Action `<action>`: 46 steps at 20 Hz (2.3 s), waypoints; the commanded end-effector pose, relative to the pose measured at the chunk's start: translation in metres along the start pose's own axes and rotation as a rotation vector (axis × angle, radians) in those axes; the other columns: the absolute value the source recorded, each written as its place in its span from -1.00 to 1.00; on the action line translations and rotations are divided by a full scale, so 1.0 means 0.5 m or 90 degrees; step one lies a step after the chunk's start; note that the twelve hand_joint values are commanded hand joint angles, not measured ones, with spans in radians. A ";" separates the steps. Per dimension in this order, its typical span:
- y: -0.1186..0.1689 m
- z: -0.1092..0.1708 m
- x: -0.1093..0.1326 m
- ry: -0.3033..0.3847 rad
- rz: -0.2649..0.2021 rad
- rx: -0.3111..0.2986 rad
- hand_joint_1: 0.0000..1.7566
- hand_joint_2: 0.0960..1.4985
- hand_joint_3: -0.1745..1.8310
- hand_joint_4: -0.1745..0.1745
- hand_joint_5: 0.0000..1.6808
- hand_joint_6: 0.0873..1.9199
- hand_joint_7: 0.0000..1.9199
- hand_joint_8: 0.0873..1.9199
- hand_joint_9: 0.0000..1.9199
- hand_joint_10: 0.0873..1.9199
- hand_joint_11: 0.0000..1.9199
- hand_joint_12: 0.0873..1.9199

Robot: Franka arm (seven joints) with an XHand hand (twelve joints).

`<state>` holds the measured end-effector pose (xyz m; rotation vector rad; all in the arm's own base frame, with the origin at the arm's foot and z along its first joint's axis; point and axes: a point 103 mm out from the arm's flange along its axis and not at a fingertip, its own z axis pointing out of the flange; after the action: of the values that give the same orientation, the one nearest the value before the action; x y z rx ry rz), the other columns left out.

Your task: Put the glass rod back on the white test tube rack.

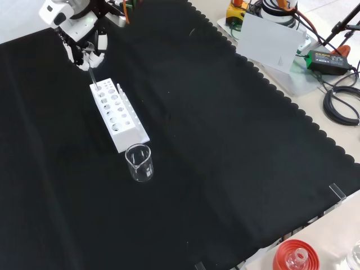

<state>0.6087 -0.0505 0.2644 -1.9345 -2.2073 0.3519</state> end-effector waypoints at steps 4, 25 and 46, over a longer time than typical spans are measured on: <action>-0.019 0.000 -0.022 0.054 -0.012 -0.008 0.45 -0.56 -0.03 -0.94 -0.60 -0.17 0.07 -0.39 0.93 -1.00 0.96 -0.62; -0.062 -0.047 -0.033 0.042 0.008 -0.006 0.34 -0.54 -0.16 -0.66 -0.72 -0.58 -0.23 -0.20 1.00 -0.99 1.00 -0.63; -0.144 -0.107 -0.056 0.053 0.012 -0.052 0.35 -0.52 -0.18 -0.71 -0.65 -0.56 -0.21 -0.22 1.00 -1.00 1.00 -0.62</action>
<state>0.5644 -0.0768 0.3337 -1.9669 -2.1836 0.1922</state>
